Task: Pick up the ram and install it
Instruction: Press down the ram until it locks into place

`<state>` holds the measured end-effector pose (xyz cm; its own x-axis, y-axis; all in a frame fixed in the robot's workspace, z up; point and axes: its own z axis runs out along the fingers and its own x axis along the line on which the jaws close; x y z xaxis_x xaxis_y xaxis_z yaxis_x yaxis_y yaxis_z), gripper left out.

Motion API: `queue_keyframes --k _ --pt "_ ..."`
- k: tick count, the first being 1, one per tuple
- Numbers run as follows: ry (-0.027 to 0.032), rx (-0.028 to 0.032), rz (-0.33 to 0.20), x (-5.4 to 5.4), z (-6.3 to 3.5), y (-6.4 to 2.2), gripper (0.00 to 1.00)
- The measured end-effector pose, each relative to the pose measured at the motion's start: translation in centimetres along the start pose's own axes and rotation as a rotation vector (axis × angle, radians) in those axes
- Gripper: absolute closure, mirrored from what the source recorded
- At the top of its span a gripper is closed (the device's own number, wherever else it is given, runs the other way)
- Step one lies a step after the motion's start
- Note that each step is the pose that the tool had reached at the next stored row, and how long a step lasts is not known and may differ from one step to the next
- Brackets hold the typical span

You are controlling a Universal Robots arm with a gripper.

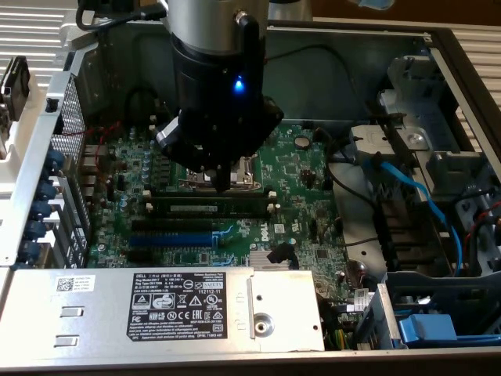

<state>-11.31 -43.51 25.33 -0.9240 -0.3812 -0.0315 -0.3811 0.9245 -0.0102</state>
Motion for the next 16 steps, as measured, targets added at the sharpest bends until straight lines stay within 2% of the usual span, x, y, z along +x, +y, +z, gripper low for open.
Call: queue_keyframes --k 12,16 --pt "0.0000 0.0000 0.000 0.00 0.00 0.00 0.90" --pt "0.0007 0.0010 0.041 0.00 0.01 0.00 0.90"
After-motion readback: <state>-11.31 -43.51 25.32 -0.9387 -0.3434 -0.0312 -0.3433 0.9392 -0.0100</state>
